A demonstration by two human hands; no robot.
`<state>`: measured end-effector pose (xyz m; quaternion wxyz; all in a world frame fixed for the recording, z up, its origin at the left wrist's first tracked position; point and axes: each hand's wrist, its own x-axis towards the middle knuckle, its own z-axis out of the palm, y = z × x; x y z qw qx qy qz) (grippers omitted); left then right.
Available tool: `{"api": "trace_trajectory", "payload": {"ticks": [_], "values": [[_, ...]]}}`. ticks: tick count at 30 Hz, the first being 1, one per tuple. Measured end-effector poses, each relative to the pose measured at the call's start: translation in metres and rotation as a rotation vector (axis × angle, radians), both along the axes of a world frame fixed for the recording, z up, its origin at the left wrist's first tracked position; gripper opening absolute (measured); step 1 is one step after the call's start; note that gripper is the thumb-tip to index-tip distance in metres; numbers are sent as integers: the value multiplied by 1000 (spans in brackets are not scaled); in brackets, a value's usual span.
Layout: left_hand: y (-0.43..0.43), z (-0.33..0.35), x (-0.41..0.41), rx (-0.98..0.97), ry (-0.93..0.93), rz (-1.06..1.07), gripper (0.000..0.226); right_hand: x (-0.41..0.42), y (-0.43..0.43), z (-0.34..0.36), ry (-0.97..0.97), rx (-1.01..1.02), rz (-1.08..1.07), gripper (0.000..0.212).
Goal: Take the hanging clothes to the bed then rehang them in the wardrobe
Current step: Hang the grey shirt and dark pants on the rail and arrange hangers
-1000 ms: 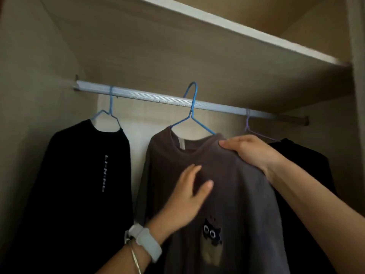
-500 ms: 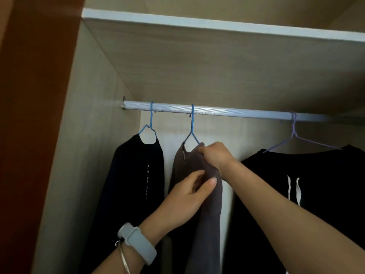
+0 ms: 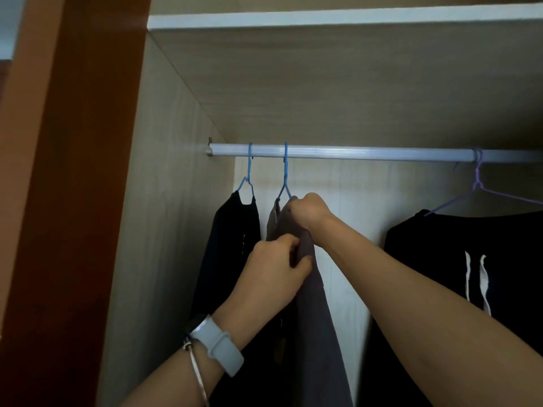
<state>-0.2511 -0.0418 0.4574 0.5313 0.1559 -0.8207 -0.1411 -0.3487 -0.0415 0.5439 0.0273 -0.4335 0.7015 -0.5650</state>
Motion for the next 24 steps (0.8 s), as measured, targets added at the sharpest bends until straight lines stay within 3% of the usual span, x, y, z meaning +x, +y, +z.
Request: {"api": "trace_trajectory", "payload": {"ticks": [2, 5, 9, 14, 18, 22, 24], "values": [[-1, -1, 4, 32, -11, 12, 28, 6, -3, -1, -23, -2, 41, 19], [2, -7, 8, 90, -74, -5, 38, 8, -5, -3, -54, -13, 88, 38], [7, -29, 9, 171, -208, -29, 63, 8, -3, -7, -66, -47, 79, 37], [-2, -69, 17, 110, -190, 19, 20, 18, 10, -23, -145, -145, 169, 28], [-8, -99, 27, 104, -174, 36, 11, 26, 32, -53, 14, -228, 170, 20], [3, -135, 41, 151, -131, 74, 15, 34, 51, -130, 337, -356, 139, 60], [13, -164, 51, 208, -143, 124, 16, 35, 58, -188, 279, -324, 231, 73]]}}
